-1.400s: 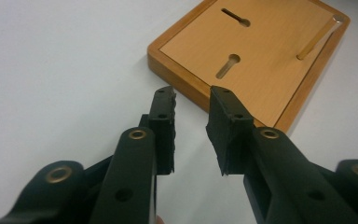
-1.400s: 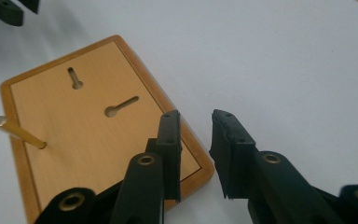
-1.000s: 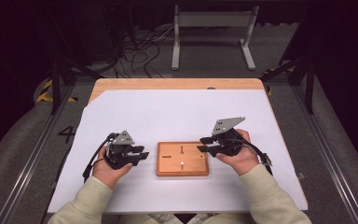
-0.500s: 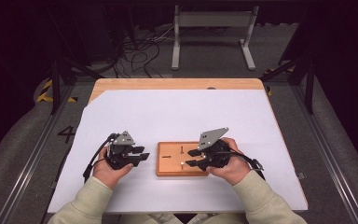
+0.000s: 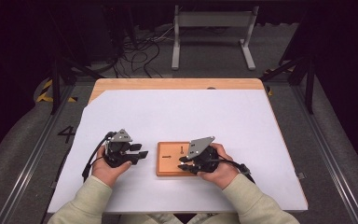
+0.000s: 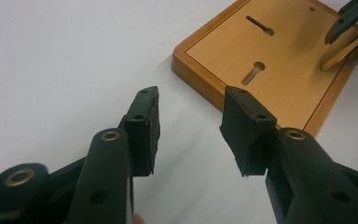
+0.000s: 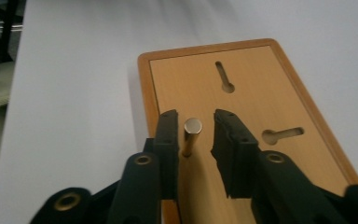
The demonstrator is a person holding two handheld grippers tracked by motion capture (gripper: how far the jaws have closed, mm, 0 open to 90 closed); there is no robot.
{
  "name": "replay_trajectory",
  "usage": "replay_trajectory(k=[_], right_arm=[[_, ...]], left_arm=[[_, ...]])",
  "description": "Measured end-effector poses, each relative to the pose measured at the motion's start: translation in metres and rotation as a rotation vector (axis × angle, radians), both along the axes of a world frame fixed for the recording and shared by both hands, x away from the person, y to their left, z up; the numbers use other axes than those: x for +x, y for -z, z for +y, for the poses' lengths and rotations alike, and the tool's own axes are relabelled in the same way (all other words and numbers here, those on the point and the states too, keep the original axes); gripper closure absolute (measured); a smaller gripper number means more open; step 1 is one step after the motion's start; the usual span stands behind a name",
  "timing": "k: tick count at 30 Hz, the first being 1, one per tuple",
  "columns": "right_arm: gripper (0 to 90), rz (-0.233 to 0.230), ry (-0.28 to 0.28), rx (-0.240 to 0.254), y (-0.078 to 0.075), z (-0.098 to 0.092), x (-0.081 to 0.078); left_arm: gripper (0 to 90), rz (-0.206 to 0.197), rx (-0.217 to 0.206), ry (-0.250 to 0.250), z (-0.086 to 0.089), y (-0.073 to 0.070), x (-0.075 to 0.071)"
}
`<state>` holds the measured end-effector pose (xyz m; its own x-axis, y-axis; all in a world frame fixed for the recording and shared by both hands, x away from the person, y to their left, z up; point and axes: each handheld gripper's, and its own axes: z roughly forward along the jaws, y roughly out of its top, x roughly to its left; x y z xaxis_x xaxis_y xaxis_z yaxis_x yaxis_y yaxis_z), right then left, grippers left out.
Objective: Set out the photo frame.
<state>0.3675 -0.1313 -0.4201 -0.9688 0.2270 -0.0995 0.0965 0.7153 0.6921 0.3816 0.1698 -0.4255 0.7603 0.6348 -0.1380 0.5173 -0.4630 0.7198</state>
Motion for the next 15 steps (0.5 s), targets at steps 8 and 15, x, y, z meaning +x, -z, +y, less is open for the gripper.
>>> replay_trajectory(k=[8,15], right_arm=[[83.4,0.002,-0.036,0.007,-0.0004,0.0026,-0.0002],[83.0,-0.062,-0.044,-0.013,0.0005,0.0042,-0.0077]], left_arm=[[56.8,0.004,-0.003,-0.006,-0.0006,0.0007,0.0017],[55.8,0.005,-0.007,0.007,-0.0034,0.0009,0.0013]])
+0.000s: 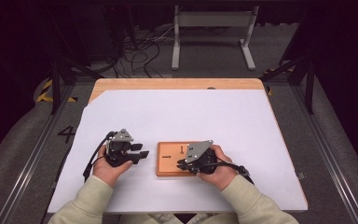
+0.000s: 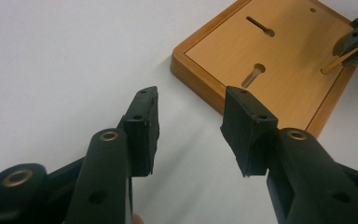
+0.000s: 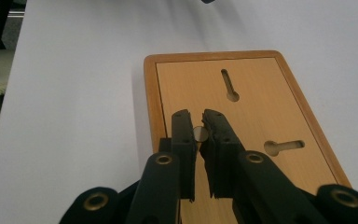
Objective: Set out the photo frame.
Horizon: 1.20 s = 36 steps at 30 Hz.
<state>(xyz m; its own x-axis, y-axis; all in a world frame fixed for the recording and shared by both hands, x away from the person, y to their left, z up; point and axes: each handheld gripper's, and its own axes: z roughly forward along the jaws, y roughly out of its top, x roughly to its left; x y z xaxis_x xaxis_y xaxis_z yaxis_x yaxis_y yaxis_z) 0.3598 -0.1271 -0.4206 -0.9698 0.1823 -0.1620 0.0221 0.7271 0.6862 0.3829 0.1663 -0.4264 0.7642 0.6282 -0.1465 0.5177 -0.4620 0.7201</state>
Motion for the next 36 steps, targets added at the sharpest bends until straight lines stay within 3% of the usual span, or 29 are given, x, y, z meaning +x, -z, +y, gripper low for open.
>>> replay_trajectory(k=[5,12,19,23,33,36], right_arm=[[80.7,-0.125,-0.017,-0.009,0.004,0.000,-0.011],[79.1,-0.222,-0.018,-0.024,0.008,0.001,-0.021],[80.0,-0.254,-0.021,-0.036,0.008,0.002,-0.027],[81.6,-0.262,-0.028,-0.040,0.008,0.001,-0.031],[83.8,-0.300,-0.045,-0.065,0.007,0.003,-0.043],[83.8,-0.308,-0.050,-0.070,0.008,0.003,-0.045]], left_arm=[[52.2,0.010,-0.010,0.013,-0.003,0.000,0.000],[46.7,0.016,-0.027,0.043,-0.012,0.000,0.003],[44.3,0.050,-0.026,0.052,-0.018,0.005,0.010],[43.3,0.070,-0.051,0.042,-0.019,0.006,0.012],[37.6,0.073,-0.099,0.055,-0.021,0.003,0.012],[36.7,0.076,-0.089,0.072,-0.023,0.003,0.013]])
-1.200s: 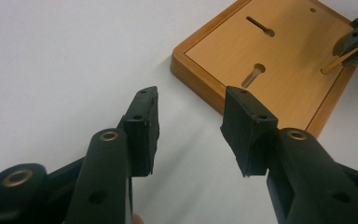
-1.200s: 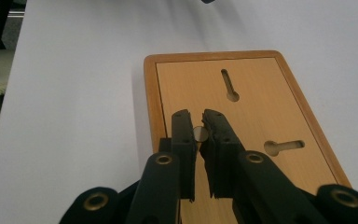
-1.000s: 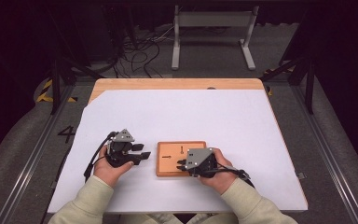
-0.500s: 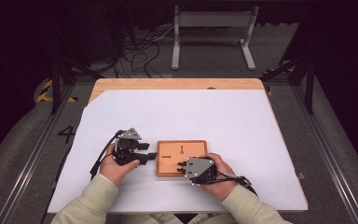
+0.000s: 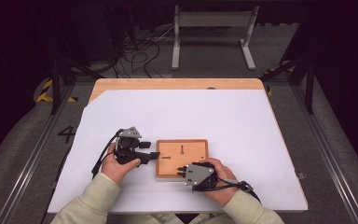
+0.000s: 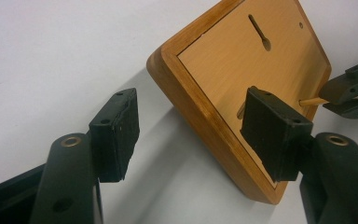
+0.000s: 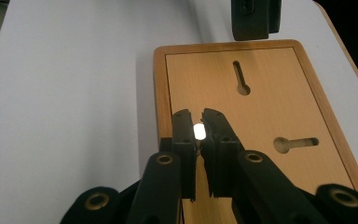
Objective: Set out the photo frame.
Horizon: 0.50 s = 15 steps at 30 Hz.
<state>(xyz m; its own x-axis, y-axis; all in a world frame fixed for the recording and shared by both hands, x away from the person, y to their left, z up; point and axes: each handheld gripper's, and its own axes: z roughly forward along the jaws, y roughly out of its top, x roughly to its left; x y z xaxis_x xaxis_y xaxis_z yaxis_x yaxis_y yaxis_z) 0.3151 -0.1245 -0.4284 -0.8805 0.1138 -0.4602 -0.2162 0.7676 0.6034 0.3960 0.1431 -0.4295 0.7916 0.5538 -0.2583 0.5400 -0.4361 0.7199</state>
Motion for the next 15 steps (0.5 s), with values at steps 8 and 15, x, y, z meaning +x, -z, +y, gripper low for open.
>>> replay_trajectory(k=[8,15], right_arm=[[83.7,-0.024,0.003,-0.006,0.001,0.001,-0.005],[83.7,-0.028,0.004,-0.005,0.002,0.001,-0.006]], left_arm=[[32.9,0.023,-0.010,0.033,-0.009,0.000,0.004],[30.3,0.071,-0.040,0.043,-0.017,0.003,0.014]])
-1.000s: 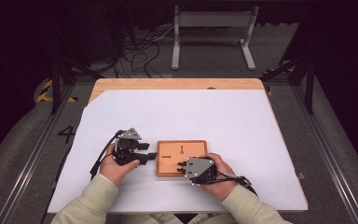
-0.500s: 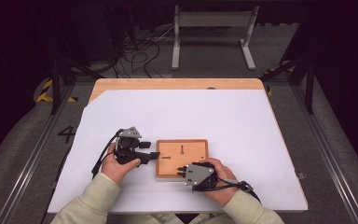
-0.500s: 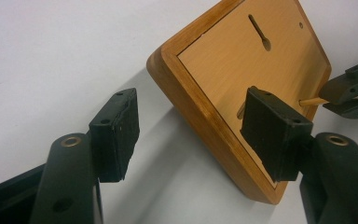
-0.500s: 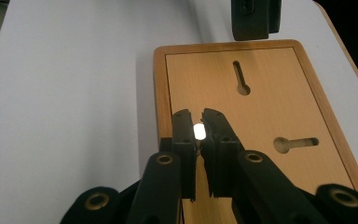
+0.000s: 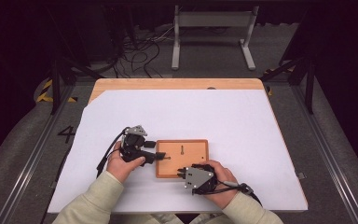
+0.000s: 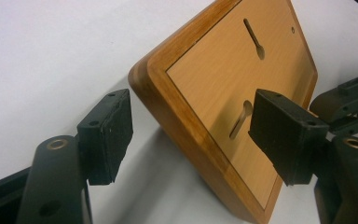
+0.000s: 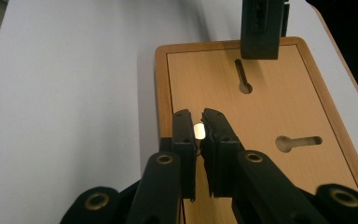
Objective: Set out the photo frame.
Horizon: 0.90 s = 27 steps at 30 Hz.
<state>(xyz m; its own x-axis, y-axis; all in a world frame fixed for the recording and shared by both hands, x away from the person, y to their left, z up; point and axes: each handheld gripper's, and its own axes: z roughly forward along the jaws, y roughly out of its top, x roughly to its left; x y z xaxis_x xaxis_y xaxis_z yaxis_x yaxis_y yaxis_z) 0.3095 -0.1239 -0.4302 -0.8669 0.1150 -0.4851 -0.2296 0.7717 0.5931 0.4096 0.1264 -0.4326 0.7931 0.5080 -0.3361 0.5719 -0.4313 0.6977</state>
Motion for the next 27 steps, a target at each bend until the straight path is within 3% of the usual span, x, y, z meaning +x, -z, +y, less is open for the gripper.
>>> replay_trajectory(k=[7,13,17,27], right_arm=[[83.7,0.000,0.002,0.005,0.000,0.000,0.000],[83.7,-0.004,-0.002,0.003,0.000,0.000,0.000],[83.7,-0.002,0.001,0.004,0.000,0.000,0.000],[83.6,-0.001,0.002,0.006,0.001,-0.001,0.000]], left_arm=[[30.0,0.058,-0.037,0.027,-0.005,0.007,0.010],[29.9,0.085,-0.075,0.044,-0.007,0.013,0.015],[29.6,0.086,-0.043,0.070,-0.011,0.011,0.020],[29.8,0.105,-0.067,0.085,-0.015,0.013,0.025]])
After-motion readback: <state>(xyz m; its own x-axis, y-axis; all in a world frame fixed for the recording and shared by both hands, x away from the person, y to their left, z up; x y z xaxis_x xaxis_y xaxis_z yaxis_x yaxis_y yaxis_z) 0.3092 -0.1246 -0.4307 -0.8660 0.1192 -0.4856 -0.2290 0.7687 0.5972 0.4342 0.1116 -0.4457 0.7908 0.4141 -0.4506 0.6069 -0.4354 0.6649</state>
